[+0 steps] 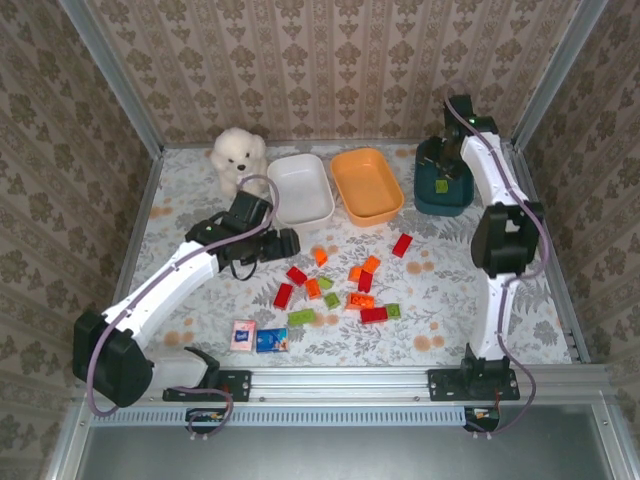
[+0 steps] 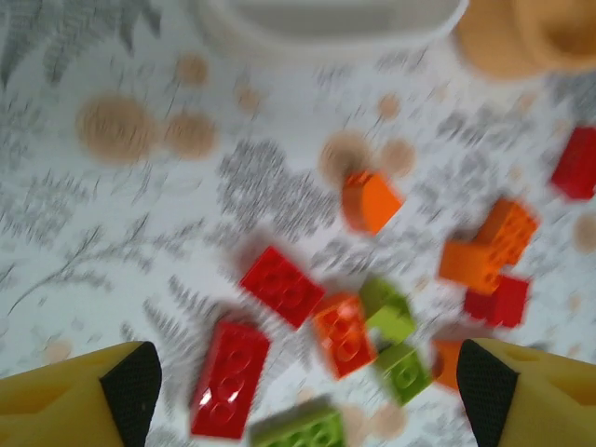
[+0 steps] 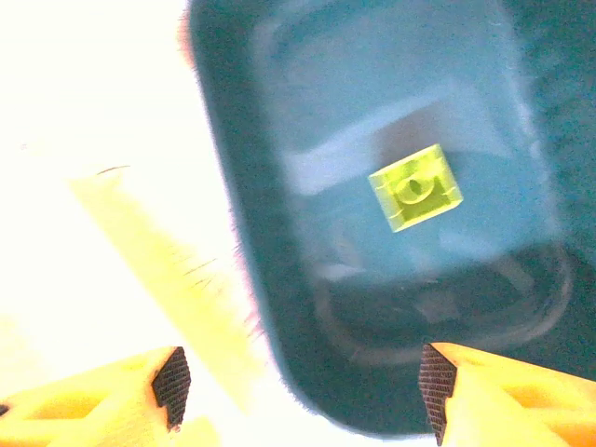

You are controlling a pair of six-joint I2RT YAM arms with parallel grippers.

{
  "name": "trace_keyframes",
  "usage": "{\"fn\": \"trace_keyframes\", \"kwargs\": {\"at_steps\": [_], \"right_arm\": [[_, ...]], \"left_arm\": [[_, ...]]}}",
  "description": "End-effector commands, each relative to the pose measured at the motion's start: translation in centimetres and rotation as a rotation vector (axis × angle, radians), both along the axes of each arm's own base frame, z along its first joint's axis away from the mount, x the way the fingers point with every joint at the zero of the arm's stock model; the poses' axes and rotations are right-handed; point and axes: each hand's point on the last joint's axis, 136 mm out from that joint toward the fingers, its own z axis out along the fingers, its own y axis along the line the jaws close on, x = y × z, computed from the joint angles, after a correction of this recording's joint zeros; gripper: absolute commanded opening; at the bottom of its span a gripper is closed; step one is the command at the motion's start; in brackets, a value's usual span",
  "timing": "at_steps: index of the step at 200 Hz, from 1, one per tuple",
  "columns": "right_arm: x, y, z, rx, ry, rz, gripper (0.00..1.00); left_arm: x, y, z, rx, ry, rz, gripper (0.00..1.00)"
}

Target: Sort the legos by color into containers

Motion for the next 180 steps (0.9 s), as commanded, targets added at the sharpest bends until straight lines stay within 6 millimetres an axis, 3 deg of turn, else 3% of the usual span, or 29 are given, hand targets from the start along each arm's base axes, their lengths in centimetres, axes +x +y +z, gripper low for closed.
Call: {"fn": "trace_keyframes", "kwargs": {"at_steps": [1, 19, 37, 43, 64, 83, 112, 158, 180], "right_arm": [[-3.1, 8.1, 7.6, 0.159, -0.271, 0.207, 0.71], [-8.3, 12.9, 10.0, 0.328, -0.444, 0.354, 0.74], [-13.0, 15.6, 8.9, 0.444, -0.428, 0.441, 0.75], [-15.4, 16.7, 9.3, 0.487, -0.426, 0.495, 0.75], [-20.9, 18.5, 7.8, 0.547, -0.376, 0.603, 0.75], [-23.9, 18.9, 6.6, 0.580, -0.338, 0.638, 0.76], [-25.3, 18.4, 5.5, 0.564, -0.303, 0.635, 0.76], [-24.0, 19.0, 5.7, 0.560, -0.302, 0.639, 0.76], [-23.7, 19.2, 5.5, 0.562, -0.287, 0.647, 0.76]], "left_arm": [[-4.5, 2.2, -3.6, 0.131, 0.149, -0.083, 0.82], [-6.1, 2.2, -4.9, 0.163, 0.189, -0.137, 0.79], [-7.2, 1.9, -5.8, 0.185, 0.213, -0.191, 0.75], [-7.4, 1.8, -6.1, 0.192, 0.220, -0.208, 0.74], [-8.0, 1.4, -7.2, 0.224, 0.245, -0.261, 0.71], [-7.9, 1.0, -8.4, 0.257, 0.264, -0.287, 0.70], [-7.0, 0.1, -9.7, 0.302, 0.283, -0.328, 0.70], [-5.6, -0.2, -11.3, 0.385, 0.269, -0.338, 0.69], [-5.3, -0.4, -12.3, 0.399, 0.281, -0.343, 0.62]]}}
